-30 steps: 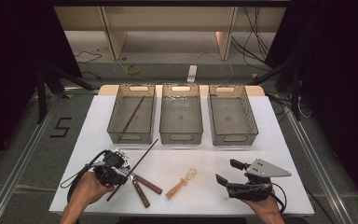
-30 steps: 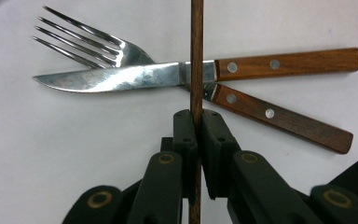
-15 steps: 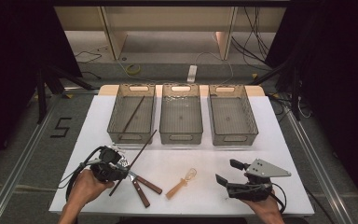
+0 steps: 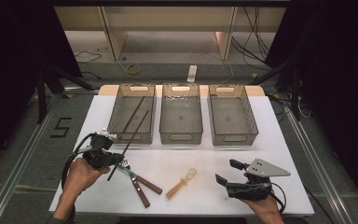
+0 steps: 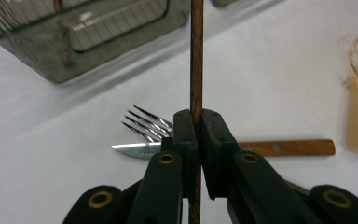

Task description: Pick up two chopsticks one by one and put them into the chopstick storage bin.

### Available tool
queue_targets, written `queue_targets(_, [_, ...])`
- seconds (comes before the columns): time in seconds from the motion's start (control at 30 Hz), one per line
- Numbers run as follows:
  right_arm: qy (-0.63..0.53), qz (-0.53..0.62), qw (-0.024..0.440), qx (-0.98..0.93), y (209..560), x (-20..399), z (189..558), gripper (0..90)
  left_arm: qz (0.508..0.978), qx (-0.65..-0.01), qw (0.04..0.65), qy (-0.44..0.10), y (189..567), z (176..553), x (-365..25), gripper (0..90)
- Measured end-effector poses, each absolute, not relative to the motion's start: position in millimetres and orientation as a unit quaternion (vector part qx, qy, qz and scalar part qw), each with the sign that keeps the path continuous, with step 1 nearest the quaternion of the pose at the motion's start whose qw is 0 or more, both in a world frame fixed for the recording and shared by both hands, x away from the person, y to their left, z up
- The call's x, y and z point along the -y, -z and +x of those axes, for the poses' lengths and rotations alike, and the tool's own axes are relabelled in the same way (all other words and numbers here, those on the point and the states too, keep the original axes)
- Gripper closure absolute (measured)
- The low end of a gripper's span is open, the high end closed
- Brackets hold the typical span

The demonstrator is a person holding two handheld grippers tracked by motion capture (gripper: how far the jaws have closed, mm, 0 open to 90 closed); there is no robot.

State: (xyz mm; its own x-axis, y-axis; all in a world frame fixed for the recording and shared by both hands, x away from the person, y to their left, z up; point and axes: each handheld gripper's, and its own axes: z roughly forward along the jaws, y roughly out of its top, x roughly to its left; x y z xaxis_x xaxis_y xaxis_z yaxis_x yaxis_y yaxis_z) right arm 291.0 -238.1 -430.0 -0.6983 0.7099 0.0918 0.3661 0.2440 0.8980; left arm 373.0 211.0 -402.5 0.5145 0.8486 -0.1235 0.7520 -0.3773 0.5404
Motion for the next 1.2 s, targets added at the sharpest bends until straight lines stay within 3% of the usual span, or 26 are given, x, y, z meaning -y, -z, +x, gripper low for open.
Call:
queue_targets(0.77, [-0.513, 0.350, 0.171, -0.765, 428.2, 240.4, 292.0, 25.6, 0.781, -0.515, 0.328, -0.131, 364.3, 456.4, -216.9, 84.5])
queue_targets(1.2, [-0.513, 0.349, 0.167, -0.767, 429.2, 239.2, 292.3, 25.5, 0.771, -0.529, 0.319, -0.153, 354.6, 492.4, -220.6, 84.5])
